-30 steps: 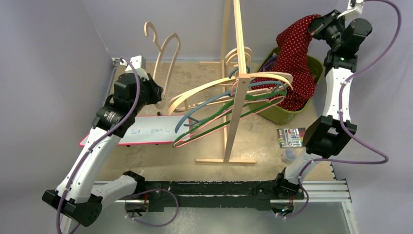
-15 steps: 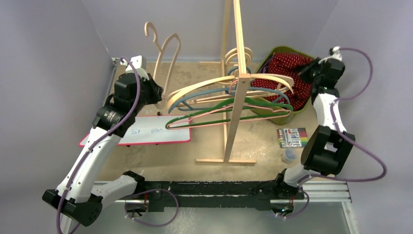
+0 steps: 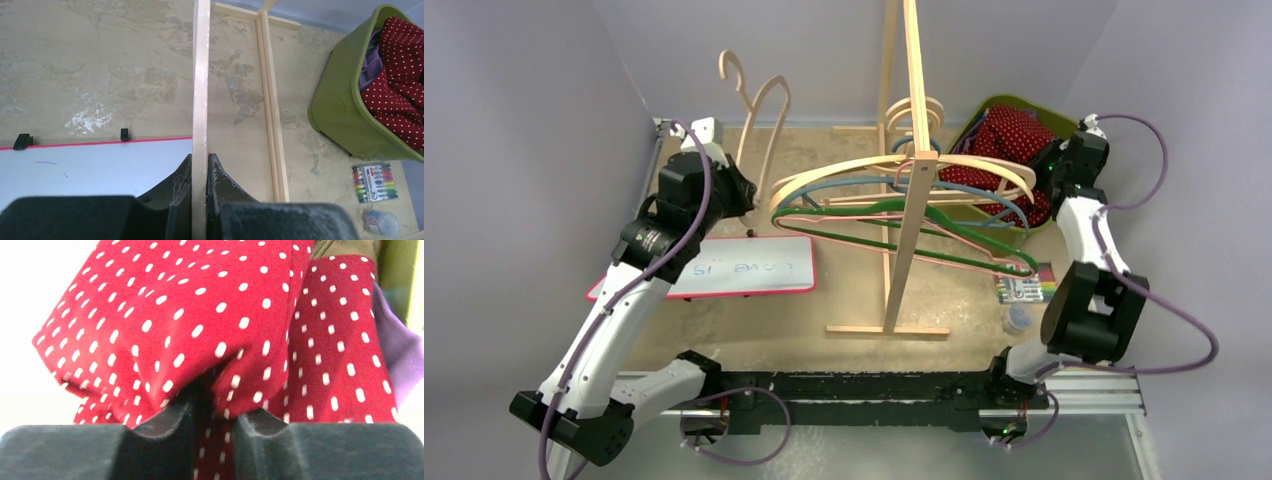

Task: Remove the skirt from the hanger
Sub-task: Place the skirt in the bin.

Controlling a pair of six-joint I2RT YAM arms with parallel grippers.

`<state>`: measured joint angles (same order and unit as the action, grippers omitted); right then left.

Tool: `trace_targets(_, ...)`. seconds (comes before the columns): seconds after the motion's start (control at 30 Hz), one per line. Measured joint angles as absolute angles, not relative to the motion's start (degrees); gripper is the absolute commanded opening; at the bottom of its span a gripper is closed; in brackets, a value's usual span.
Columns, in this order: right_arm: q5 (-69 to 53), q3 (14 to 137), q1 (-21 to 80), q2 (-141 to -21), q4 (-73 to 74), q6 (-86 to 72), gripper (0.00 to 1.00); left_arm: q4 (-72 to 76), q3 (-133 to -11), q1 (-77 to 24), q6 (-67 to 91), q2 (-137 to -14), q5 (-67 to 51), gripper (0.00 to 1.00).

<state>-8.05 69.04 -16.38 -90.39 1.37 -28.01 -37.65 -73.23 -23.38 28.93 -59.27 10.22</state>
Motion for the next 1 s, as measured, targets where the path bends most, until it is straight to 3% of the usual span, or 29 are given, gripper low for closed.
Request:
trace_targets(0.2, -9.1, 61.9, -16.4, -76.4, 1.8, -27.2, 0.71, -38.9, -73.8, -23.4, 28.8, -59.4, 10.7, 0.0)
trace_targets(0.4, -10.6, 57.6, -16.4, -69.2, 3.0, -24.3, 0.98, -40.9, -77.5, -23.4, 26.1, -60.8, 13.4, 0.0)
trace_targets(0.77, -16.0, 42.3, -16.2, -48.6, 4.5, -17.9, 1.0, -41.2, -80.4, -23.3, 21.3, -64.6, 11.6, 0.0)
trace_targets(1.0, -16.2, 42.0, -16.1, -47.1, 4.5, -15.7, 0.99, -42.2, -95.4, -23.3, 19.6, -78.1, 4.5, 0.0)
